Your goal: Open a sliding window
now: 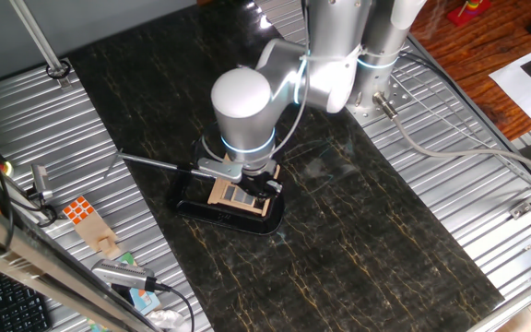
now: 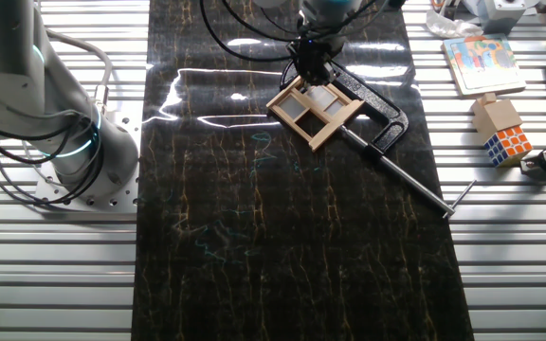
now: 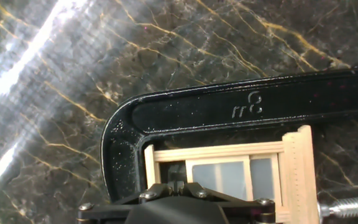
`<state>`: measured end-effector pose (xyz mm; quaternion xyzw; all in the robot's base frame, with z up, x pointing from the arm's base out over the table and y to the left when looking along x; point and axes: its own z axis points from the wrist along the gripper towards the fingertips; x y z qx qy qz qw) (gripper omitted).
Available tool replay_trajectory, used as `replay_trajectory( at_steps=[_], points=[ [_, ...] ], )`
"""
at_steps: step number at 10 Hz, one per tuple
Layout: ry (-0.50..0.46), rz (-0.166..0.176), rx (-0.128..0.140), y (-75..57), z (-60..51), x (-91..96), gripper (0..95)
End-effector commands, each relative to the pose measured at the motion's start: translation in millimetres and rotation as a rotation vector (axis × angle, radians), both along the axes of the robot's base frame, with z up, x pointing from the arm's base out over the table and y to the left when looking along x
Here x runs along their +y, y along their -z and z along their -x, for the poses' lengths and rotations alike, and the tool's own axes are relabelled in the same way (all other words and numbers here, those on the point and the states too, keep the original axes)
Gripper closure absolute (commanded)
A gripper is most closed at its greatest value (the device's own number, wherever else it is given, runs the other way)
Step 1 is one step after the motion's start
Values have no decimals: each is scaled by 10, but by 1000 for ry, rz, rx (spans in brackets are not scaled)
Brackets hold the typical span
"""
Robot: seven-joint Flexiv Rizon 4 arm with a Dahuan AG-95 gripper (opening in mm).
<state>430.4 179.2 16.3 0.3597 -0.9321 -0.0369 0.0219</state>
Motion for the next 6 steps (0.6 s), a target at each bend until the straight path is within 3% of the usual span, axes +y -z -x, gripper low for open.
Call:
replay_trajectory(
  at_steps=[1, 6],
  points=[
    [1, -1, -12, 24, 3, 1, 950],
    [-44, 7, -39, 29, -63, -176, 950]
  ],
)
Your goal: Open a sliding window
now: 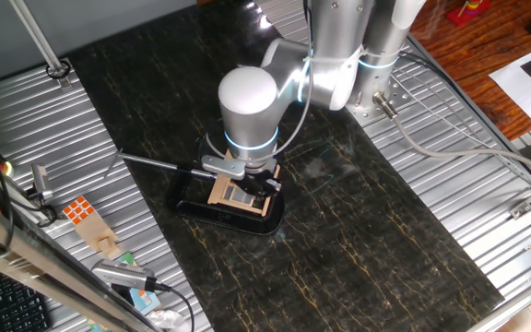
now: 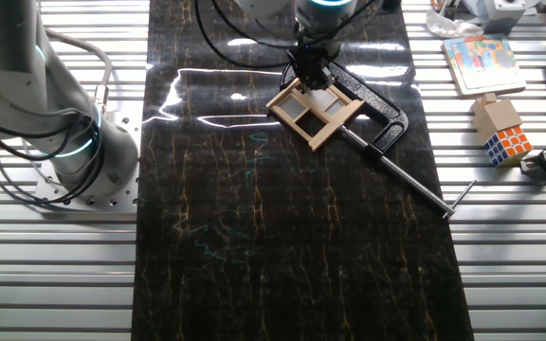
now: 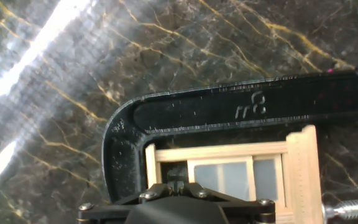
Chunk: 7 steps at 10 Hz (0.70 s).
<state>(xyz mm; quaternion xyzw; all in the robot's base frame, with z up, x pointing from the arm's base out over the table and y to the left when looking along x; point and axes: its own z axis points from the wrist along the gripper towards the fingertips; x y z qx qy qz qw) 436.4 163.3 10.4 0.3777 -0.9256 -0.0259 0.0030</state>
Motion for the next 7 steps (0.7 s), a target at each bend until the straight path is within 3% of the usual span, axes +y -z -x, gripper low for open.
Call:
replay_trajectory(
  at_steps=[1, 5, 7],
  points=[
    [-11, 2, 1, -40, -19, -39, 950],
    [-24, 3, -14, -65, -111, -102, 950],
    [-13, -1, -4, -91, -136, -129, 950]
  ],
)
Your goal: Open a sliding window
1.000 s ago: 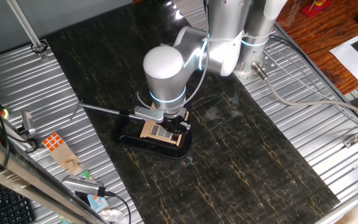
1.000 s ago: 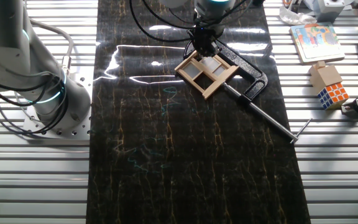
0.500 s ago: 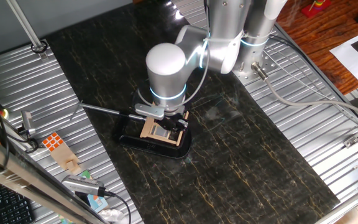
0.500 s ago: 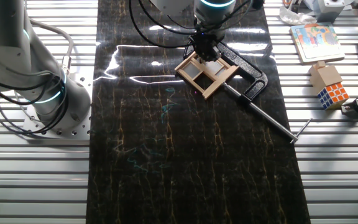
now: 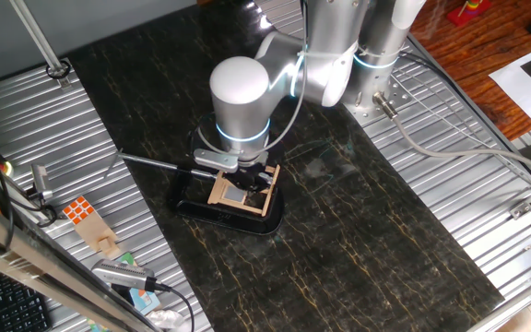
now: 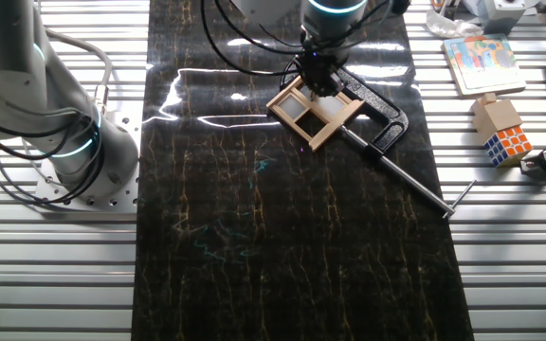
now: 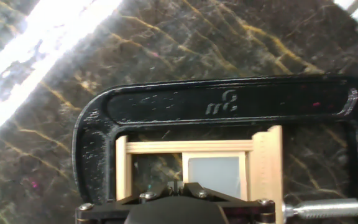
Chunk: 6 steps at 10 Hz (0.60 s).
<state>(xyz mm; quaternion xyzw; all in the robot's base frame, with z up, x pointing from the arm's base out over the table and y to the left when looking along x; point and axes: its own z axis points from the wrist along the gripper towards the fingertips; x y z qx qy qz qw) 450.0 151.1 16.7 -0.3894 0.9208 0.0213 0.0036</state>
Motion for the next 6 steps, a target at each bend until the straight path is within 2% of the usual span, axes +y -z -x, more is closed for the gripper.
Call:
replay_trajectory(
  at_steps=[1, 3, 6],
  points=[
    [27, -20, 27, -70, -6, -6, 950],
    [66, -9, 24, -190, -20, -8, 950],
    [247, -5, 23, -548, -29, 4, 950]
  ],
)
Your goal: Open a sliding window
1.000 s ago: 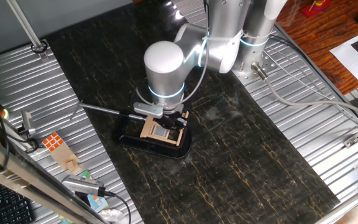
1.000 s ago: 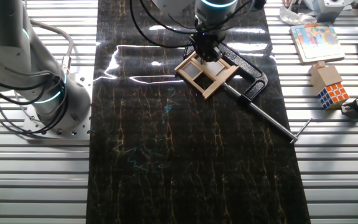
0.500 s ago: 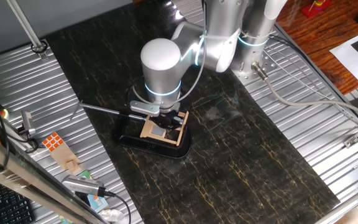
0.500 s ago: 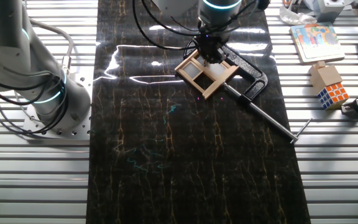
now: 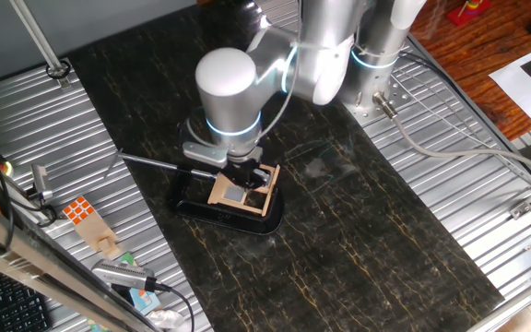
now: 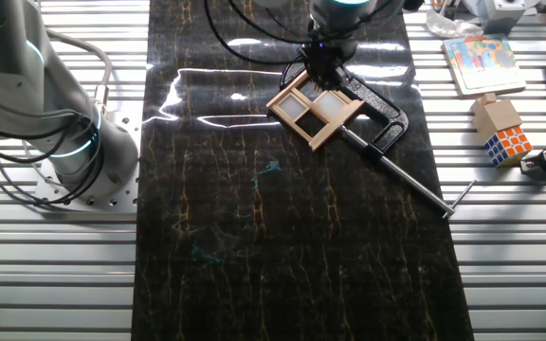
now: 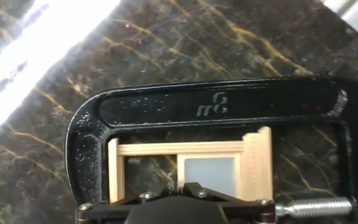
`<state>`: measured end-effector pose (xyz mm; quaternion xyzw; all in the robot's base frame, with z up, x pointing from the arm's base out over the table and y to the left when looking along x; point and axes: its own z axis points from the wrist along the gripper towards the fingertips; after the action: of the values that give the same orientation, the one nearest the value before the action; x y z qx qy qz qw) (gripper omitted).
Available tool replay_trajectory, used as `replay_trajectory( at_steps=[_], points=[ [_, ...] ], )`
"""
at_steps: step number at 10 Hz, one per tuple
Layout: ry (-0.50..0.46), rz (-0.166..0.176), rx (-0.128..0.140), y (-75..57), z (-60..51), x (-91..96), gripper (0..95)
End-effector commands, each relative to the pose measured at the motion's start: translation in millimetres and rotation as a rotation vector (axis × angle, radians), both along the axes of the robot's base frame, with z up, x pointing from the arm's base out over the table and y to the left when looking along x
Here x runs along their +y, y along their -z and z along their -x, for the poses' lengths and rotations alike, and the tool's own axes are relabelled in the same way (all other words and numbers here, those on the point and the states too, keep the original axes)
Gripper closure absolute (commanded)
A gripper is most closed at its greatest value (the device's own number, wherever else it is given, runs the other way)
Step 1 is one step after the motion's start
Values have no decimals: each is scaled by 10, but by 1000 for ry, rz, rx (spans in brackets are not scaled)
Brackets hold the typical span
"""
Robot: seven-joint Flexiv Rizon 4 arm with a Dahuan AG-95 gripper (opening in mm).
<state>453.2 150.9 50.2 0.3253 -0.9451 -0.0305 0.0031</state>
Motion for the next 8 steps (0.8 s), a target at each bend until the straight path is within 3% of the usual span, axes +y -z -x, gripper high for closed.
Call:
replay_trajectory(
  at_steps=[1, 3, 4, 5, 8],
  points=[
    [158, 16, 10, -347, 13, 20, 950],
    [252, 14, 16, -557, 73, 45, 950],
    [358, 12, 33, -748, 164, 72, 950],
    [388, 21, 42, -826, 219, 83, 950],
    [436, 22, 29, -1143, 586, 145, 950]
  ],
)
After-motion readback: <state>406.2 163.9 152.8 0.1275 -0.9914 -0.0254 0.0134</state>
